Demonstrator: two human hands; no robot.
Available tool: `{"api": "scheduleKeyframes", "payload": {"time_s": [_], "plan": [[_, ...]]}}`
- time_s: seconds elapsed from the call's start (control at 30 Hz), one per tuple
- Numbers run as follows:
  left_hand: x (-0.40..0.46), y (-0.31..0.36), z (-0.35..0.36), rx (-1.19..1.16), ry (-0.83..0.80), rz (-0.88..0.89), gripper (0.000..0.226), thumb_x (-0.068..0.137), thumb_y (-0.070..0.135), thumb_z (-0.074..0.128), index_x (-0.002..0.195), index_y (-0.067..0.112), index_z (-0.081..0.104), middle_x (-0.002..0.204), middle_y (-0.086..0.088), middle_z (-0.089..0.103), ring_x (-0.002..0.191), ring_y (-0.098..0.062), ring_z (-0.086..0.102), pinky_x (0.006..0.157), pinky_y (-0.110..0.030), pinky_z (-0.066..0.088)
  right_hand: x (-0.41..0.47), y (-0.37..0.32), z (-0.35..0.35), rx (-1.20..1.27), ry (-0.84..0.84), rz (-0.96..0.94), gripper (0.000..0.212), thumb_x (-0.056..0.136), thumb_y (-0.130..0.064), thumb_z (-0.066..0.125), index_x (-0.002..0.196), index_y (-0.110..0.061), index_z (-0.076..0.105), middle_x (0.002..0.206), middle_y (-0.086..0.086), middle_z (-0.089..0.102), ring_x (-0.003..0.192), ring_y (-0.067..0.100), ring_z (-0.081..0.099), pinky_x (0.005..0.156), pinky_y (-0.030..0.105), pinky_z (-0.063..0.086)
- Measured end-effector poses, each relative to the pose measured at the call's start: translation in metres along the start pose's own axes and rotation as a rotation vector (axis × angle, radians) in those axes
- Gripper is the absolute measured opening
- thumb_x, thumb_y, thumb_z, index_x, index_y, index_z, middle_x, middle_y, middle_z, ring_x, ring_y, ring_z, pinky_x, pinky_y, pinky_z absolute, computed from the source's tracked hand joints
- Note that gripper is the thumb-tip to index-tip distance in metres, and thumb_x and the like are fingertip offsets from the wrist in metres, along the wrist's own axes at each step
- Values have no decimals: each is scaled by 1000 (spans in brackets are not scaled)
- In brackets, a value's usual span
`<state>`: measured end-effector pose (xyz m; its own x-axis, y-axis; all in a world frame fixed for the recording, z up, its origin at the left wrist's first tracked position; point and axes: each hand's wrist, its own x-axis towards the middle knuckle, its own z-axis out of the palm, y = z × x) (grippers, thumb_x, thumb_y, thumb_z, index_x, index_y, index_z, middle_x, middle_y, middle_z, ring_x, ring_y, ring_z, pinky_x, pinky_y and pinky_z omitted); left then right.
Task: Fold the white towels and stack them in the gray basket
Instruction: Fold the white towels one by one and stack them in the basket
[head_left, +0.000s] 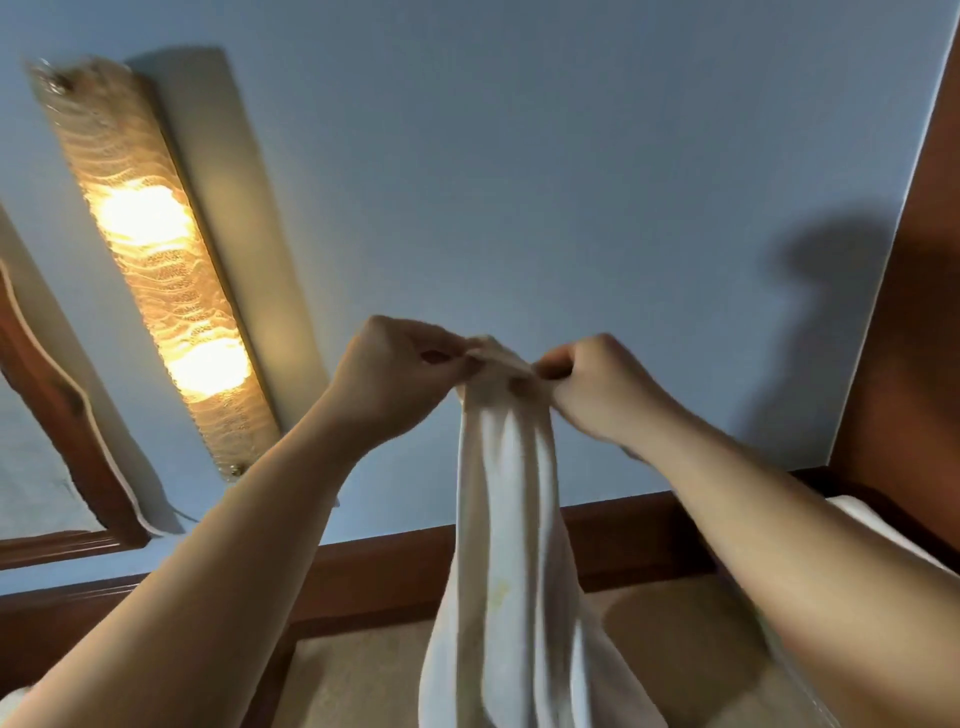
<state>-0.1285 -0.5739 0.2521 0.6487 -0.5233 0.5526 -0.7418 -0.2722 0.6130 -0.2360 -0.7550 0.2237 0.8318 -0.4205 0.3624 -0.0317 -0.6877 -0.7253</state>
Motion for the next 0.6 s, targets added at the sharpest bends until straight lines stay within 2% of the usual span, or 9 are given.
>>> {"api": "scheduleKeyframes", "payload": {"time_s": [0.07,0.1,0.13,0.2,0.27,0.33,0.37,0.5,0.6], "plan": [[20,23,-14,-118,154,64,5,86,26,85,91,26,84,81,14,79,81,-3,75,82,-31,61,22,-31,-25,-115,196,-160,20,88,-27,70,80,-9,75,77,7,72,73,23,66,66,37,52],[29,33,-21,-173,211,92,7,86,25,85,92,22,85,81,13,79,82,-6,76,80,-30,61,24,-41,-30,-101,218,-217,22,88,-29,69,77,-11,72,74,2,70,70,21,63,64,35,50],[36,42,-27,-203,239,109,8,86,25,85,93,20,85,82,12,79,82,-6,76,80,-27,61,22,-47,-27,-68,164,-235,27,87,-30,69,69,-10,64,67,-1,63,61,19,56,59,34,44],[41,50,-33,-169,230,117,9,87,28,84,92,20,84,81,15,79,81,-2,75,80,-25,61,14,-39,-7,-51,-82,-167,37,86,-26,70,62,-9,48,59,0,45,53,16,40,54,32,32],[40,44,-32,-109,186,97,10,89,30,83,92,21,85,82,14,79,82,-3,75,85,-33,62,9,-18,8,-60,-291,-33,31,86,-26,73,67,-8,57,65,3,53,57,16,50,57,30,38],[34,34,-27,-83,142,70,10,89,30,82,93,21,84,84,13,79,83,-2,74,87,-36,62,10,-2,9,-8,-399,69,22,85,-31,77,85,-9,74,85,0,73,79,17,69,71,28,51],[32,28,-25,-92,134,63,9,90,29,82,94,21,84,85,13,79,83,-1,74,88,-35,61,11,2,8,44,-431,98,22,85,-32,79,95,-12,78,95,-2,77,91,16,72,78,27,54],[30,26,-23,-247,152,61,8,89,21,83,96,18,83,88,10,80,88,-6,76,91,-33,62,-3,10,19,226,-458,97,36,86,-39,82,113,-16,77,108,-6,77,102,12,72,88,25,56],[33,22,-29,-195,173,62,6,90,22,82,95,19,83,88,10,80,87,-5,76,89,-31,61,-7,24,28,300,-368,91,40,85,-44,83,107,-11,79,103,1,79,96,18,75,92,36,60]]}}
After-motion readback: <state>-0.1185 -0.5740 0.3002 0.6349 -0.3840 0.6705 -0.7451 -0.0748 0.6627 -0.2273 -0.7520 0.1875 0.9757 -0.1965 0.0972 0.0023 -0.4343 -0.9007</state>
